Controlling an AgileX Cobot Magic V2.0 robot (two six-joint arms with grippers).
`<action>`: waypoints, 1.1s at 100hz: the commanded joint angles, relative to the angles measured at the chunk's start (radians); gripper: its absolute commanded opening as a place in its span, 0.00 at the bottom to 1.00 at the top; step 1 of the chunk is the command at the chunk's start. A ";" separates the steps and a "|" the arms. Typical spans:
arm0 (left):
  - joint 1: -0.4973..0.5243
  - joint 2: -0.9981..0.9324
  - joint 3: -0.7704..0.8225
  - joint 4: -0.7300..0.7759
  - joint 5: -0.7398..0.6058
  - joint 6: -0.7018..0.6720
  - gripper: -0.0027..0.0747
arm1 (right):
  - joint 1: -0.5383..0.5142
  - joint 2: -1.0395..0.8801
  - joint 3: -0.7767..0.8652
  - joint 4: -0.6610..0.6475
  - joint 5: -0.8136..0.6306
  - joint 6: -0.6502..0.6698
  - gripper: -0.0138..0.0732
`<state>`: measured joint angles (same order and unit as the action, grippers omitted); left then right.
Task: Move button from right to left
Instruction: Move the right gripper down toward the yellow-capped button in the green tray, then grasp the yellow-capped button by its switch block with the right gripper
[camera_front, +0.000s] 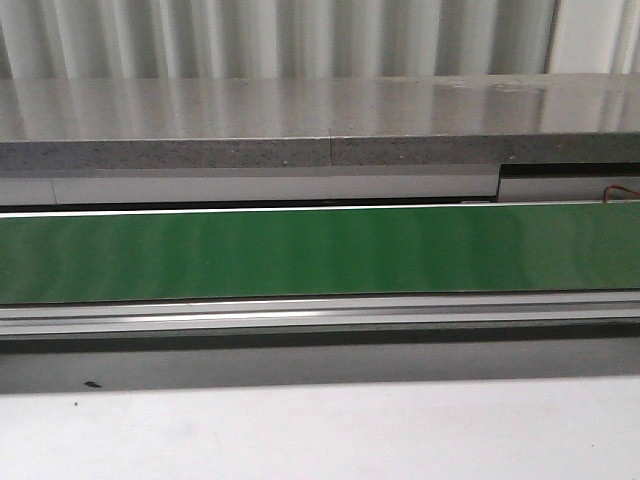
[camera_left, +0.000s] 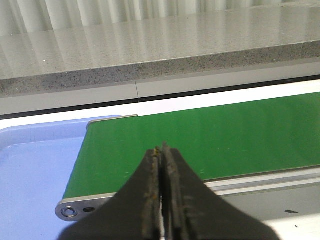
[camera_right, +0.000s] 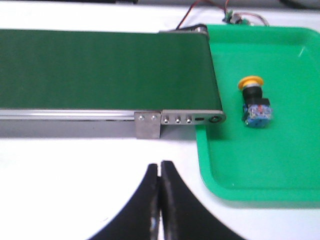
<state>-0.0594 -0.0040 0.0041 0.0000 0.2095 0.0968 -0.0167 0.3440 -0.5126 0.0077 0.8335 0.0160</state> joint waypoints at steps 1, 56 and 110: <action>-0.007 -0.032 0.038 -0.009 -0.076 -0.004 0.01 | -0.002 0.113 -0.083 -0.008 0.009 -0.002 0.08; -0.007 -0.032 0.038 -0.009 -0.076 -0.004 0.01 | -0.001 0.562 -0.257 0.022 0.125 -0.002 0.50; -0.007 -0.032 0.038 -0.009 -0.076 -0.004 0.01 | -0.159 0.852 -0.440 0.022 0.047 -0.002 0.80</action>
<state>-0.0594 -0.0040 0.0041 0.0000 0.2095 0.0968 -0.1155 1.1622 -0.8962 0.0349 0.9290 0.0160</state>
